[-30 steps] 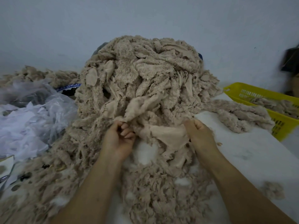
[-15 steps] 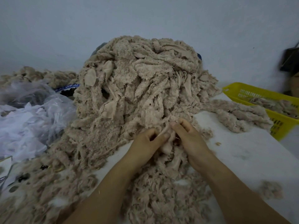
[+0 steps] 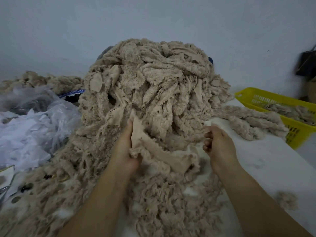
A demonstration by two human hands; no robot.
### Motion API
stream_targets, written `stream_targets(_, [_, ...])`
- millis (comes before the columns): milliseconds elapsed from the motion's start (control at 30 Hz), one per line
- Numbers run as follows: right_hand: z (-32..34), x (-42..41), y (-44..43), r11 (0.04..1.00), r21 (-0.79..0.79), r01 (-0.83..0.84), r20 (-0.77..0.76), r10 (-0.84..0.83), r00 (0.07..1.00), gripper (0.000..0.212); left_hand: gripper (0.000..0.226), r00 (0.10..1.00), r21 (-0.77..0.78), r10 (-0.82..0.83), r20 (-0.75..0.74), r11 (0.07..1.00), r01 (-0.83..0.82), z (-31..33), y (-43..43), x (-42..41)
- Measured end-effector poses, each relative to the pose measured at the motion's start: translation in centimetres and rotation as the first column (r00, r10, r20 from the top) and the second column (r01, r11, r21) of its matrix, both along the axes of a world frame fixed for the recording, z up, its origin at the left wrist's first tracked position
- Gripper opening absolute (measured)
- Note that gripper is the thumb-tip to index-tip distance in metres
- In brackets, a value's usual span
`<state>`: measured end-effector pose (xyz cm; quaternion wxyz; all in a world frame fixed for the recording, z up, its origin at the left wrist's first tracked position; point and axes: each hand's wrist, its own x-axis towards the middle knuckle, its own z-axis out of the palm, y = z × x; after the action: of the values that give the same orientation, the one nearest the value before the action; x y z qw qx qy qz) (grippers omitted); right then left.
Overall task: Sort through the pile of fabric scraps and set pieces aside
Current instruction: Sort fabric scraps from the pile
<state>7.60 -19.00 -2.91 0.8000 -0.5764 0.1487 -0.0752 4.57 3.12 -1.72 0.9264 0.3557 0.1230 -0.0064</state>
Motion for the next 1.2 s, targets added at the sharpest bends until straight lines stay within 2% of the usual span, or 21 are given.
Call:
stream_targets(67, [-0.2, -0.3, 0.6, 0.972, -0.214, -0.092, -0.002, 0.094, 0.996, 0.032, 0.04, 1.0, -0.117, -0.003, -0.003, 0.993, 0.003, -0.1, 0.0, 0.2])
stream_targets(167, [-0.5, -1.0, 1.8, 0.804, -0.588, -0.087, 0.117, 0.191, 0.975, 0.023, 0.042, 1.0, -0.207, 0.021, -0.009, 0.978, -0.023, -0.1, -0.2, 0.5])
stream_targets(233, [0.0, -1.7, 2.1, 0.749, -0.659, -0.064, 0.249, 0.298, 0.921, 0.024, 0.049, 0.999, -0.207, 0.035, -0.018, 0.978, -0.038, 0.0, -0.2, 0.6])
stream_targets(300, [0.3, -2.3, 2.4, 0.668, -0.697, -0.26, 0.198, 0.529, 0.826, 0.028, 0.053, 0.999, -0.238, 0.044, -0.01, 0.97, -0.045, 0.1, -0.1, 0.7])
stream_targets(333, [0.3, -2.6, 2.5, 0.529, -0.77, -0.356, 0.091, 0.643, 0.76, 0.031, 0.054, 0.999, -0.268, 0.051, -0.007, 0.962, -0.051, 0.1, 0.0, 0.7])
stream_targets(400, [-0.5, -2.6, 2.7, 0.193, -0.915, -0.355, -0.091, 0.757, 0.648, 0.039, 0.054, 0.997, -0.308, 0.08, -0.005, 0.948, -0.077, 0.2, 0.2, 0.8])
stream_targets(433, [-0.8, -2.5, 2.8, 0.148, -0.937, -0.317, -0.1, 0.756, 0.647, 0.035, 0.055, 0.995, -0.315, 0.095, -0.002, 0.945, -0.091, 0.2, 0.3, 0.8])
stream_targets(467, [-0.6, -2.3, 2.8, 0.217, -0.93, -0.295, -0.047, 0.728, 0.684, 0.029, 0.057, 0.994, -0.312, 0.109, 0.002, 0.945, -0.103, 0.2, 0.5, 0.8])
stream_targets(500, [-0.3, -2.2, 2.7, 0.378, -0.873, -0.309, 0.019, 0.659, 0.752, 0.021, 0.06, 0.993, -0.301, 0.115, 0.014, 0.948, -0.105, 0.2, 0.6, 0.8])
stream_targets(567, [0.7, -2.1, 2.2, 0.76, -0.531, -0.375, 0.077, 0.484, 0.872, 0.023, 0.066, 0.993, -0.253, 0.111, 0.03, 0.962, -0.1, 0.0, 0.6, 0.9])
stream_targets(600, [1.1, -2.1, 1.8, 0.853, -0.324, -0.409, 0.083, 0.457, 0.886, 0.025, 0.067, 0.994, -0.212, 0.103, 0.028, 0.973, -0.095, -0.1, 0.4, 0.9])
stream_targets(667, [1.4, -1.9, 1.3, 0.874, -0.038, -0.484, 0.102, 0.486, 0.868, 0.023, 0.057, 0.997, -0.123, 0.076, 0.028, 0.99, -0.072, -0.1, -0.1, 0.8])
stream_targets(733, [1.2, -1.9, 1.4, 0.876, 0.059, -0.48, 0.049, 0.477, 0.877, 0.028, 0.043, 0.997, -0.006, 0.047, 0.054, 0.999, -0.047, 0.1, -0.9, 0.4])
stream_targets(800, [0.8, -1.6, 1.9, 0.894, 0.073, -0.442, 0.01, 0.442, 0.897, 0.031, 0.048, 0.994, 0.207, 0.016, 0.105, 0.978, -0.038, 0.2, -1.7, -0.2])
stream_targets(833, [0.6, -1.6, 2.2, 0.899, 0.031, -0.437, 0.015, 0.436, 0.9, 0.033, 0.056, 0.992, 0.4, -0.014, 0.125, 0.916, -0.037, 0.1, -2.2, -0.5])
stream_targets(900, [0.4, -1.9, 2.8, 0.891, -0.122, -0.438, 0.035, 0.445, 0.895, 0.039, 0.066, 0.979, 0.74, -0.142, 0.147, 0.672, -0.014, -0.1, -3.1, -1.2])
stream_targets(967, [0.1, -1.9, 3.0, 0.879, -0.173, -0.443, 0.059, 0.459, 0.887, 0.041, 0.069, 0.937, 0.877, -0.315, 0.154, 0.48, 0.017, -0.6, -3.8, -1.6])
stream_targets(1033, [0.1, -1.8, 3.0, 0.875, -0.131, -0.465, 0.088, 0.478, 0.874, 0.04, 0.067, 0.929, 0.933, -0.349, 0.126, 0.359, 0.009, -1.4, -4.1, -1.3])
stream_targets(1100, [0.0, -1.6, 2.9, 0.87, -0.118, -0.478, 0.094, 0.489, 0.867, 0.048, 0.032, 0.968, 0.925, -0.213, 0.135, 0.377, -0.046, -1.6, -4.0, -0.8])
stream_targets(1167, [-0.2, -1.5, 2.5, 0.878, -0.122, -0.464, 0.1, 0.476, 0.874, 0.055, 0.023, 0.986, 0.904, -0.107, 0.131, 0.422, -0.075, -1.6, -3.6, -0.6])
stream_targets(1200, [-0.3, -1.5, 2.4, 0.874, -0.138, -0.465, 0.105, 0.48, 0.871, 0.054, 0.02, 0.99, 0.868, -0.079, 0.118, 0.493, -0.065, -1.6, -3.5, -0.6])
